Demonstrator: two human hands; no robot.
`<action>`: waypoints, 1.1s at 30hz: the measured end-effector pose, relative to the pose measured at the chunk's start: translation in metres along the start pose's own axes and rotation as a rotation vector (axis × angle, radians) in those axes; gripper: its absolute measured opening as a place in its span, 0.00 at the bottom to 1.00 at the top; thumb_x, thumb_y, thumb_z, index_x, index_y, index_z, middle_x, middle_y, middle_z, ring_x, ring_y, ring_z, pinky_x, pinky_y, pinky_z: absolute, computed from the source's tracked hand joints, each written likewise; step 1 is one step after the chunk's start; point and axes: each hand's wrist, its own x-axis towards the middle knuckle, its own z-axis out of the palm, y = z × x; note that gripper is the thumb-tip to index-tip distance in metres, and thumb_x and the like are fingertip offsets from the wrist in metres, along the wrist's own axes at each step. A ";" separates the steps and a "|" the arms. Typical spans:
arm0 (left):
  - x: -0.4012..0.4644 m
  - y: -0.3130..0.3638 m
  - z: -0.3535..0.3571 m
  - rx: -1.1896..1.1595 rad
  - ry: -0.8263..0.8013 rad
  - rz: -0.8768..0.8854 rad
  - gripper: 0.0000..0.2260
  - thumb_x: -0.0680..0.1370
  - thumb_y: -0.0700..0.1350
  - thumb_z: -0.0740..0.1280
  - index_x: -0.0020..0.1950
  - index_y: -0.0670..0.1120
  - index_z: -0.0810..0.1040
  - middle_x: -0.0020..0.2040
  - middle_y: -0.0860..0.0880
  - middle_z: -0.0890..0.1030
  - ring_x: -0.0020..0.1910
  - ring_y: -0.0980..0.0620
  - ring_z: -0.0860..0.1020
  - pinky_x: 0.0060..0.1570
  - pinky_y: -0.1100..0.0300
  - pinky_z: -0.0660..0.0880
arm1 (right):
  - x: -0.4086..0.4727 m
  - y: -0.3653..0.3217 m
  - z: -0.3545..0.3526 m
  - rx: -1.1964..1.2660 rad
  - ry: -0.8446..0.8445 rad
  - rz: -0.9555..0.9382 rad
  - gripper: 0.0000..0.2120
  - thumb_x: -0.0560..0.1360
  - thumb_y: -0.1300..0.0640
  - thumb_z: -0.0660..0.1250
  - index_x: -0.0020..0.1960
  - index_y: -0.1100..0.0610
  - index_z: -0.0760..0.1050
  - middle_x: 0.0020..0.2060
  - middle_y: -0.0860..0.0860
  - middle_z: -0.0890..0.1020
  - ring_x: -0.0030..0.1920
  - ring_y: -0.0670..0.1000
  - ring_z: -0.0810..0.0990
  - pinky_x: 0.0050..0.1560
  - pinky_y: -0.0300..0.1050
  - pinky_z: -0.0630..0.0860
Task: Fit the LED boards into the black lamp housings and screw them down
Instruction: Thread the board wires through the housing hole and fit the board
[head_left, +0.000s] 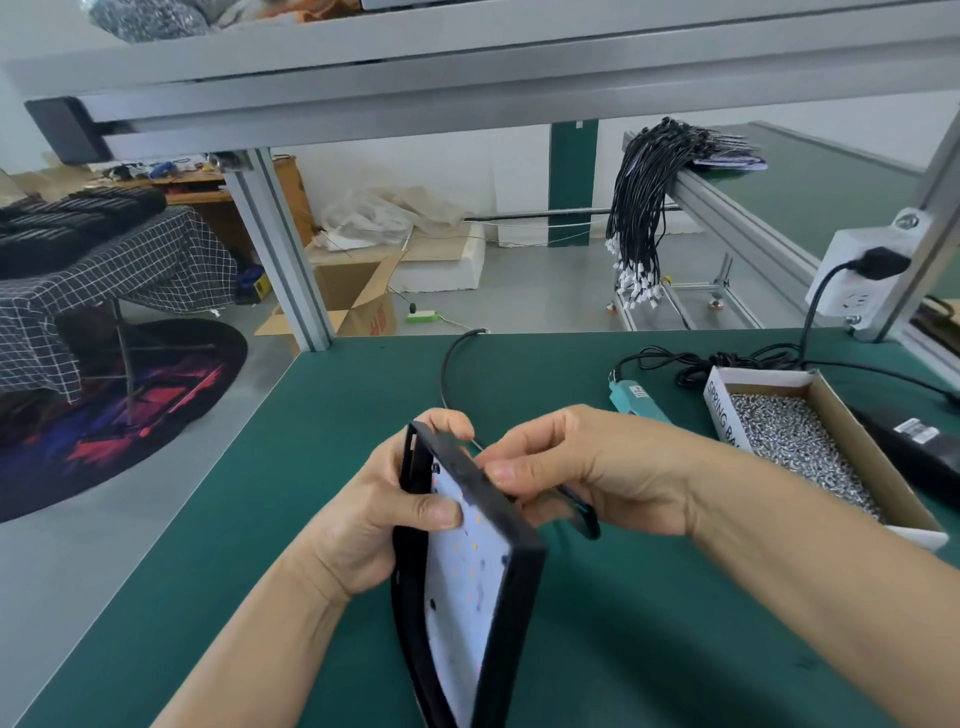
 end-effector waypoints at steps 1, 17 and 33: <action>0.002 -0.002 0.002 0.035 0.072 0.021 0.26 0.56 0.35 0.80 0.49 0.44 0.75 0.39 0.41 0.78 0.39 0.44 0.78 0.40 0.55 0.77 | -0.001 0.004 0.001 0.023 0.051 -0.036 0.12 0.70 0.59 0.70 0.51 0.62 0.82 0.39 0.55 0.83 0.39 0.50 0.79 0.39 0.36 0.77; 0.019 -0.009 0.029 0.036 0.509 -0.130 0.16 0.61 0.36 0.74 0.48 0.36 0.83 0.46 0.37 0.84 0.40 0.41 0.84 0.35 0.52 0.81 | -0.022 0.031 -0.031 -0.166 0.579 -0.356 0.19 0.72 0.34 0.64 0.53 0.45 0.81 0.51 0.41 0.83 0.55 0.41 0.79 0.58 0.37 0.72; 0.048 -0.048 0.013 0.149 0.869 -0.207 0.04 0.72 0.34 0.73 0.42 0.41 0.81 0.36 0.45 0.85 0.34 0.46 0.83 0.38 0.54 0.80 | 0.002 0.042 -0.060 -0.723 0.678 -0.041 0.15 0.80 0.42 0.57 0.49 0.50 0.77 0.43 0.45 0.77 0.46 0.46 0.75 0.52 0.42 0.68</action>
